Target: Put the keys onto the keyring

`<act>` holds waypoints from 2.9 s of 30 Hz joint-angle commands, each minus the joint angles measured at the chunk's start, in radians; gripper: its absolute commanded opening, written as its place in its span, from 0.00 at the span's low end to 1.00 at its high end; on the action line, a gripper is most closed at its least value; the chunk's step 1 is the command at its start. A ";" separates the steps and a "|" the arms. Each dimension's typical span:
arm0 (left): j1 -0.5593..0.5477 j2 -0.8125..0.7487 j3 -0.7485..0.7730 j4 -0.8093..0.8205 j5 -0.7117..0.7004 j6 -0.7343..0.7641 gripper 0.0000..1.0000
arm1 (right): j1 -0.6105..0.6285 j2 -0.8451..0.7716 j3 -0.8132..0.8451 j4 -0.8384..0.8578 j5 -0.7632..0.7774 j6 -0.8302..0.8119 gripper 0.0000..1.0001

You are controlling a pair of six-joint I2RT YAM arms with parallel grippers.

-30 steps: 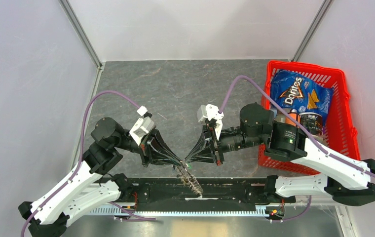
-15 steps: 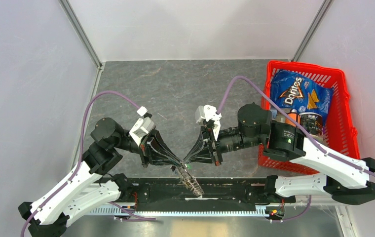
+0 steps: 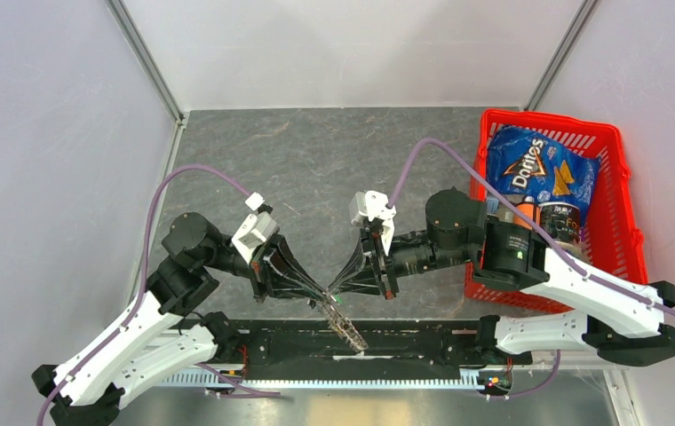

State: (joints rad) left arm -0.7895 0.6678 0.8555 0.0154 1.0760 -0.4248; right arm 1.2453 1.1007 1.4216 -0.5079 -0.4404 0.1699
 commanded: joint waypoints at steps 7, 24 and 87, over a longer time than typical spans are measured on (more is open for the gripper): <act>0.004 -0.016 0.022 0.066 -0.031 0.027 0.02 | 0.023 -0.012 -0.049 0.022 0.040 -0.004 0.00; 0.006 -0.015 0.017 0.078 -0.036 0.019 0.02 | 0.043 -0.039 -0.076 0.042 0.076 0.012 0.00; 0.010 -0.017 0.004 0.083 -0.063 0.006 0.02 | -0.007 -0.056 -0.671 0.035 0.980 0.547 0.00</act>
State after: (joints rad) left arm -0.7849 0.6582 0.8551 0.0330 1.0367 -0.4248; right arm 1.2678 0.9852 0.7696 -0.5465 0.4496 0.5880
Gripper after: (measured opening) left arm 0.023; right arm 0.006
